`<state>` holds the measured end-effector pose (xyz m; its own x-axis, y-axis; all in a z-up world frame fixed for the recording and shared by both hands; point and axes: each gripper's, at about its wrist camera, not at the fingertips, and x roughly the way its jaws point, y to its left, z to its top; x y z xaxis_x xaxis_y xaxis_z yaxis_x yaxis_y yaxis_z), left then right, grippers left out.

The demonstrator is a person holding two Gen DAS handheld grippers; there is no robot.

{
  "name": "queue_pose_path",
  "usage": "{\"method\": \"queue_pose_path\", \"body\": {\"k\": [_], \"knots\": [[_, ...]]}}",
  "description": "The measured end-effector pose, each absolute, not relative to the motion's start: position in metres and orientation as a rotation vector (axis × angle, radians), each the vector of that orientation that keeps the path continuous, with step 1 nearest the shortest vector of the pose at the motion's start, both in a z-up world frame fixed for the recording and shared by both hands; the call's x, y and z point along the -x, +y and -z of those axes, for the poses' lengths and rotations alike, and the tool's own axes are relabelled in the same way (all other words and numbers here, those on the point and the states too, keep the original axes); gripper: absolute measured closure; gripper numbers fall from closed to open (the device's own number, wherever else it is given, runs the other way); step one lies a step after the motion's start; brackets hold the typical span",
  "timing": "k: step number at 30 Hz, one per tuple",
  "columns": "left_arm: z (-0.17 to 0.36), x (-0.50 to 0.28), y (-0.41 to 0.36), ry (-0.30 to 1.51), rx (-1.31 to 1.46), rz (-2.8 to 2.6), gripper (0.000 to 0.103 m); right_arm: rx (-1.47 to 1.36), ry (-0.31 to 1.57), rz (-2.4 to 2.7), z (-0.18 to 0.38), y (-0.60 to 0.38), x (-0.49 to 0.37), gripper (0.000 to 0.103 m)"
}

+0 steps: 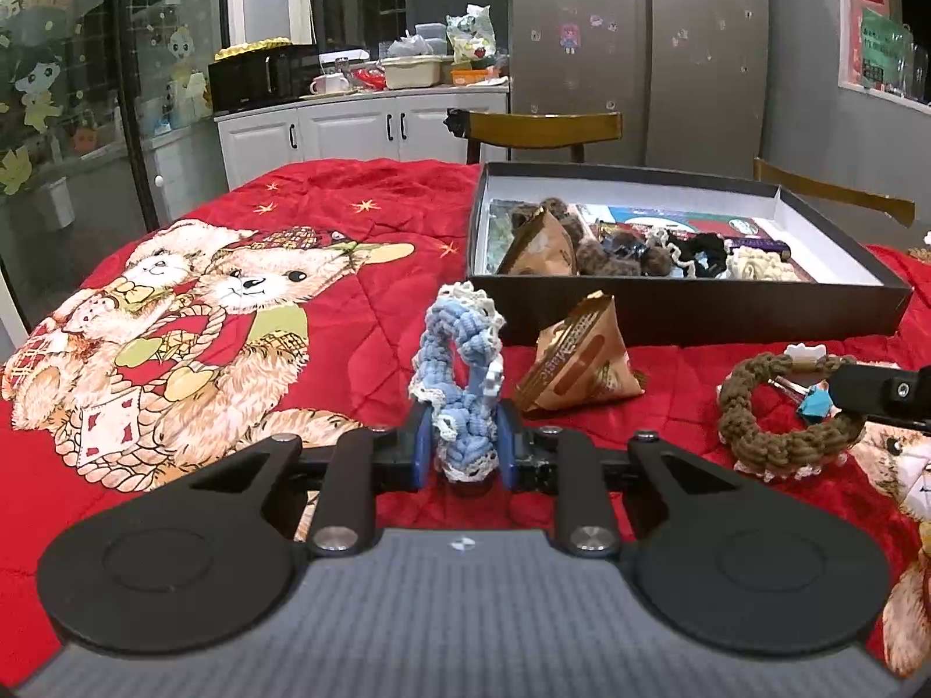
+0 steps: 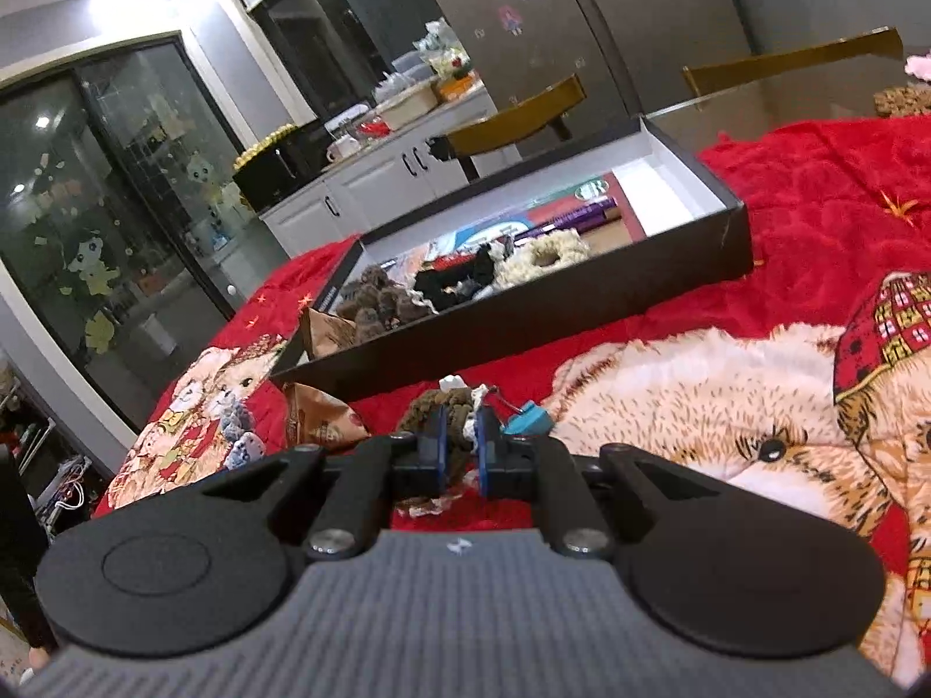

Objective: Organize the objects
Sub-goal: 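Lift and carry blue scrunchie with left gripper while right gripper carries brown scrunchie over box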

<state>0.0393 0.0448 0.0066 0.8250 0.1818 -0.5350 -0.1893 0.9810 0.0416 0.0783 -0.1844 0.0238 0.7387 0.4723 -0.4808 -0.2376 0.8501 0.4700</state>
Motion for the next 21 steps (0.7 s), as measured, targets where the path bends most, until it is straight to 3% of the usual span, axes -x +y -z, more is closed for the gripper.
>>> {"method": "queue_pose_path", "body": {"k": [12, 21], "knots": [[-0.012, -0.035, 0.056, 0.545, 0.106, -0.125, 0.076, -0.342, 0.522, -0.503, -0.034, -0.173, -0.060, 0.092], [-0.029, -0.023, 0.051, 0.431, 0.057, -0.143, 0.076, -0.309, 0.491, -0.361, -0.047, -0.169, -0.062, 0.092]]}}
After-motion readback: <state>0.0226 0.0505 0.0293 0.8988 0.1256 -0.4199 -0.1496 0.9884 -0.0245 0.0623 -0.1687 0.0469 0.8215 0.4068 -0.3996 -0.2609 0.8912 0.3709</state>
